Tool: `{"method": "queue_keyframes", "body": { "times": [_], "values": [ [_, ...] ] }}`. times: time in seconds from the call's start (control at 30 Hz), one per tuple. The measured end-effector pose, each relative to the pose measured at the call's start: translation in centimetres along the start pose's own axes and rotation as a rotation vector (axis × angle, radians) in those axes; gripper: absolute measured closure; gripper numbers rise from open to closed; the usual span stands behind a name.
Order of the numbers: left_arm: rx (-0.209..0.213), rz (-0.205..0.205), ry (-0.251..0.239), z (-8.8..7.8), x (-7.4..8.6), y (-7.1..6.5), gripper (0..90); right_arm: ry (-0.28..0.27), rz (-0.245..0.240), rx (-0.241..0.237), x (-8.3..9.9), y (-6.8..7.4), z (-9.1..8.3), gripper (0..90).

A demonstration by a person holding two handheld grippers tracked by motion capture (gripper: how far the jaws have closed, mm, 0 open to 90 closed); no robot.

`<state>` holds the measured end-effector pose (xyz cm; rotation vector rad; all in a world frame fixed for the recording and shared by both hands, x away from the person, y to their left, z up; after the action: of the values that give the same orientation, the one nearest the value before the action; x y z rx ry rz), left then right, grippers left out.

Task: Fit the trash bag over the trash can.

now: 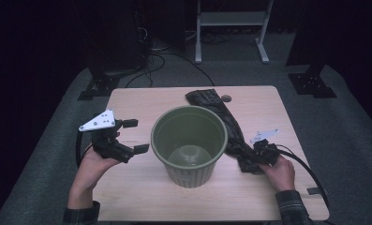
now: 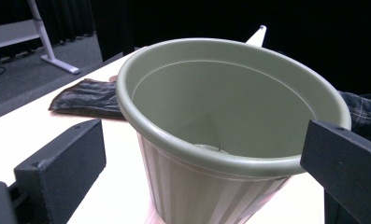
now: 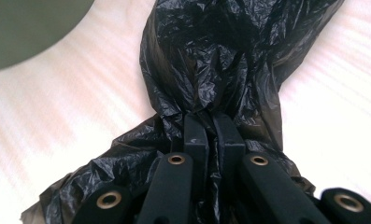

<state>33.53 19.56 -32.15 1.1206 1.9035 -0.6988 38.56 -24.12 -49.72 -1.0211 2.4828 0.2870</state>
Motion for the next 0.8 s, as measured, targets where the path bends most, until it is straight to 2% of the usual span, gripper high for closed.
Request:
{"method": "queue_keyframes", "body": {
  "times": [0.27, 0.67, 0.73, 0.8],
  "values": [
    [0.004, 0.008, 0.001, 0.0, -0.1, -0.1, 0.0, 0.009, 0.008, -0.013, 2.8, 1.2, -1.5, 85.7],
    [0.006, 0.008, 0.006, 0.2, -0.1, -0.1, 0.0, 0.004, 0.039, -0.008, 8.4, 2.4, -4.3, 85.6],
    [0.008, 0.009, 0.007, 0.3, -0.1, -0.1, 0.0, 0.012, 0.042, 0.006, 9.1, 2.6, -4.7, 82.6],
    [0.008, 0.011, 0.005, 0.3, -0.2, -0.2, 0.0, 0.016, 0.057, 0.016, 9.4, 2.6, -5.1, 69.6]
  ]
}}
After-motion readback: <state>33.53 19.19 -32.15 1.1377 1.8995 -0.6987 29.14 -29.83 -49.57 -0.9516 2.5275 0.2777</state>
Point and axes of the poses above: each handheld gripper's, and its own axes: z roughly forward along the jaws, x roughly out of its underside, y roughly to its left, the point moved 4 cm from there along z, roughly forward along the jaws, and after that the axes turned 11 degrees about y, right-handed, at the moved point
